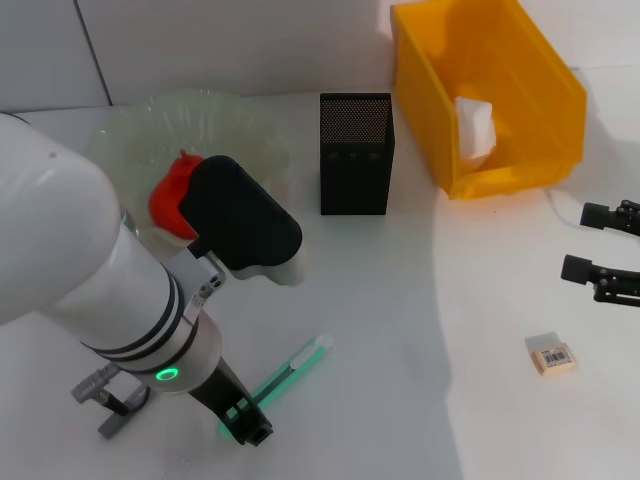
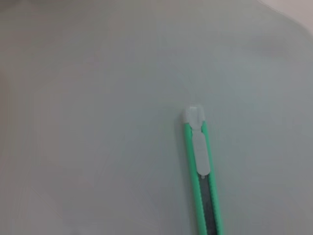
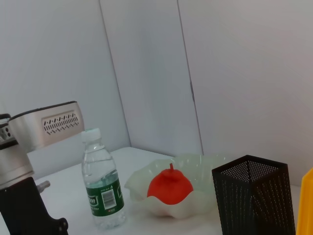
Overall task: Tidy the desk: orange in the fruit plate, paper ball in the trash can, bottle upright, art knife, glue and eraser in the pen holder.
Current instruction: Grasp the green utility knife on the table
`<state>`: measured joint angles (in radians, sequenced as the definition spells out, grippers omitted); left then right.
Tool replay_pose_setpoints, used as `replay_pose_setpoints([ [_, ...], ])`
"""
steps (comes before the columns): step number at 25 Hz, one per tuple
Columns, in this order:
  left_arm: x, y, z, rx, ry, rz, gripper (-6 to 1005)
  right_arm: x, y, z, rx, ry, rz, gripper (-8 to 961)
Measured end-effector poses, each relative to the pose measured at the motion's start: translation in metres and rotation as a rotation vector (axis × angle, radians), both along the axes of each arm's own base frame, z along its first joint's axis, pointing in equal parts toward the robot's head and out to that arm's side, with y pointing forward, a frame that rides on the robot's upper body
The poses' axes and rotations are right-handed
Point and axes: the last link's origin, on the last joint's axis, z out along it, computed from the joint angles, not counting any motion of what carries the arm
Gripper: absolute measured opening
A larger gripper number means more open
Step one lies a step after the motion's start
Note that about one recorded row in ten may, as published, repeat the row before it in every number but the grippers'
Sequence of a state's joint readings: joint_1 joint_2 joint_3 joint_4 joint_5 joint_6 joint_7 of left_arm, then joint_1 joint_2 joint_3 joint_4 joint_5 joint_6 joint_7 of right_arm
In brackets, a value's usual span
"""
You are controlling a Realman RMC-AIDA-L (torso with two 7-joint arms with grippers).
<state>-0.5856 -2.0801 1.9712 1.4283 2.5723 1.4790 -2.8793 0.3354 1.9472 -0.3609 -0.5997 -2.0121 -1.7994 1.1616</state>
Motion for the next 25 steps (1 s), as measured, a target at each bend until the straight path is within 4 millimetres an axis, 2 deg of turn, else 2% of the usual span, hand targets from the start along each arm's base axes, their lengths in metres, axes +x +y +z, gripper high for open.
replay_pose_setpoints([
  [25, -0.0082, 0.0029, -0.0035, -0.016, 0.052, 0.012, 475, -0.0017, 0.0019, -0.0006, -0.002, -0.001, 0.008, 811],
])
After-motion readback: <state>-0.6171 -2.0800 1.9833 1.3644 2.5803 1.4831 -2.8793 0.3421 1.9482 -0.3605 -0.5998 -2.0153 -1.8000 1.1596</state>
